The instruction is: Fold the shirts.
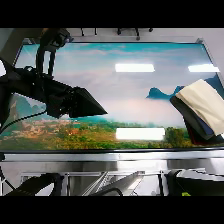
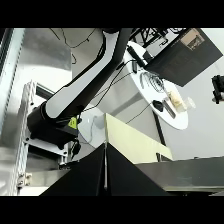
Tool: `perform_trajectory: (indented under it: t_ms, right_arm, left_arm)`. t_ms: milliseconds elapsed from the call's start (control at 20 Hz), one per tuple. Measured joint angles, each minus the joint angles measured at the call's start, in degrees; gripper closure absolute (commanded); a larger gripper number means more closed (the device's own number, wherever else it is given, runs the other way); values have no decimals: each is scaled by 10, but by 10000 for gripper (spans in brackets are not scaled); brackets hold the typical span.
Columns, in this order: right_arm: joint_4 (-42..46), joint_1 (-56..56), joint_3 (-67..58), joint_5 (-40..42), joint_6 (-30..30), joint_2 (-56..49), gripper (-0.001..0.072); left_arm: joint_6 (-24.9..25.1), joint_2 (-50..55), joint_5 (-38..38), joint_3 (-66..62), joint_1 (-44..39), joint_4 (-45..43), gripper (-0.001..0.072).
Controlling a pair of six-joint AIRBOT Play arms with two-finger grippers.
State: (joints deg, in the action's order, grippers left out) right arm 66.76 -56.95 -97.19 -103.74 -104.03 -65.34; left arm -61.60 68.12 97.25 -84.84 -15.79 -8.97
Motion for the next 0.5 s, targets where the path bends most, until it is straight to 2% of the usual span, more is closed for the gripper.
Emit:
perform_trajectory:
  t_ms: [150,200,300,350,500]
  right_arm:
    - [32,-1,10,-9,-5,1,60]
    - [34,-1,12,-9,-6,2,140]
    - [24,-1,14,-4,-6,2,622]
    - [4,-1,15,4,-5,2,696]
    - [-99,14,16,38,24,2,696]
  left_arm:
    - [0,-1,3,16,0,0,692]
    - [0,-1,3,18,0,0,692]
    - [2,-1,3,21,0,0,692]
    - [2,-1,3,22,0,0,692]
    - [2,-1,-17,23,0,-1,694]
